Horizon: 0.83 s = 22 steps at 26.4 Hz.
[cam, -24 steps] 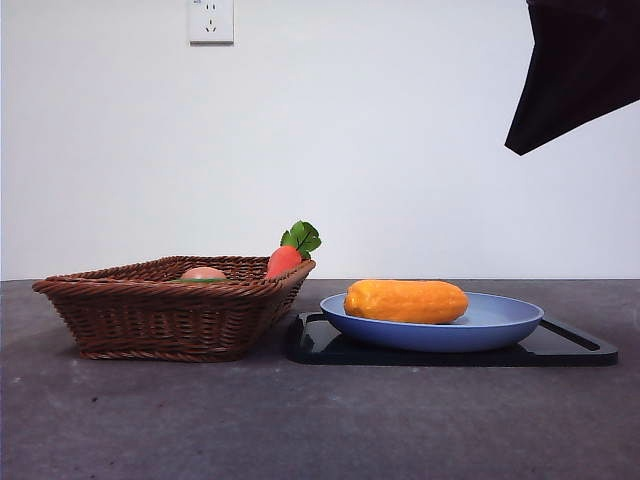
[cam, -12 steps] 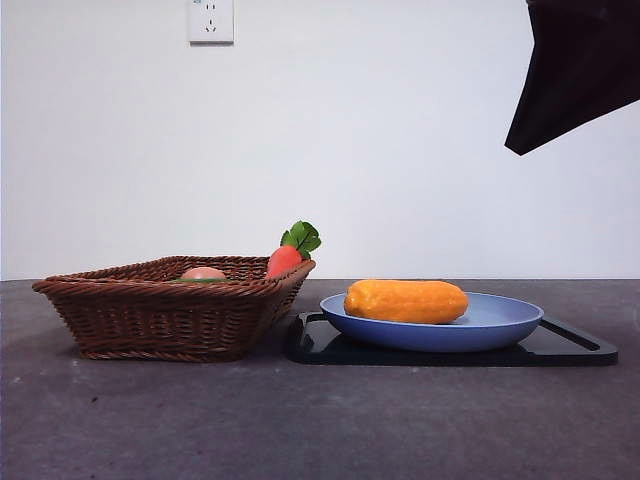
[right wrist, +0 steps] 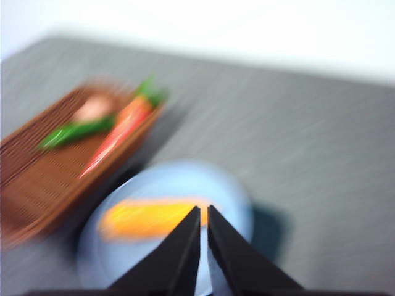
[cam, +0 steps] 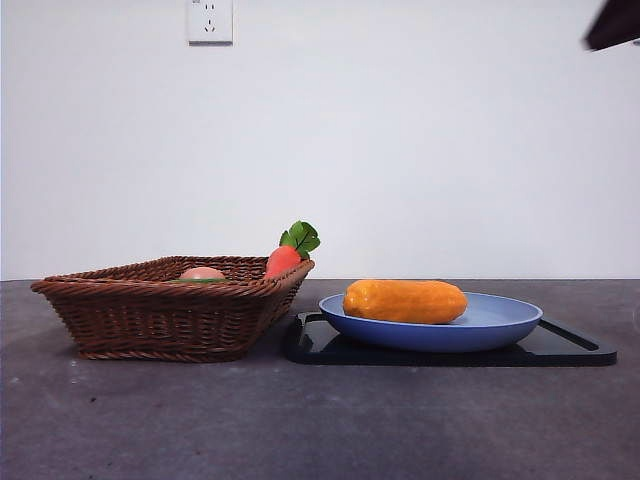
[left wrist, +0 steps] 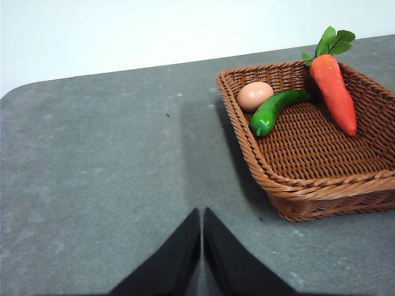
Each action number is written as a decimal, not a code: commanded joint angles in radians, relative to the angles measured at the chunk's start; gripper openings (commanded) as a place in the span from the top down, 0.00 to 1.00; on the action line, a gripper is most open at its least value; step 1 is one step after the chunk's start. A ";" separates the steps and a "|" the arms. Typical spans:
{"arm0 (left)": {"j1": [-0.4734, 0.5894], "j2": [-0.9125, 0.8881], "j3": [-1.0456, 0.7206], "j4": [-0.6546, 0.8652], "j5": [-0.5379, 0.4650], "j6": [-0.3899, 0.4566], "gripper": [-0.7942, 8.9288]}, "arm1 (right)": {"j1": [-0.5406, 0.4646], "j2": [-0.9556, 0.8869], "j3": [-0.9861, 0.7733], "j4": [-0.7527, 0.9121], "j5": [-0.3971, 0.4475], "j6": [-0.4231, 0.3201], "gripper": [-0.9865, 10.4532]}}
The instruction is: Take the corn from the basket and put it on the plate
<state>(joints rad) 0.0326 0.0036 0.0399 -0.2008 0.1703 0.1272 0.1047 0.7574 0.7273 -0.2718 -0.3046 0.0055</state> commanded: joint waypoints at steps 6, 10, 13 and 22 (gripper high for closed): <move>0.002 -0.001 -0.011 -0.046 0.005 -0.010 0.91 | -0.143 -0.330 -0.344 0.188 0.145 -0.008 0.91; 0.002 -0.001 -0.011 -0.046 0.005 -0.010 0.91 | -0.148 -0.452 -0.470 0.230 0.206 -0.007 0.91; 0.002 -0.001 -0.011 -0.046 0.005 -0.010 0.91 | -0.148 -0.526 -0.541 0.235 0.229 -0.014 0.91; 0.002 -0.001 -0.011 -0.046 0.005 -0.010 0.91 | -0.148 -0.697 -0.693 0.234 0.235 -0.014 0.91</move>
<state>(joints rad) 0.0326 0.0036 0.0399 -0.2008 0.1703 0.1268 -0.0425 0.0658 0.0395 -0.0475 -0.0738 -0.0006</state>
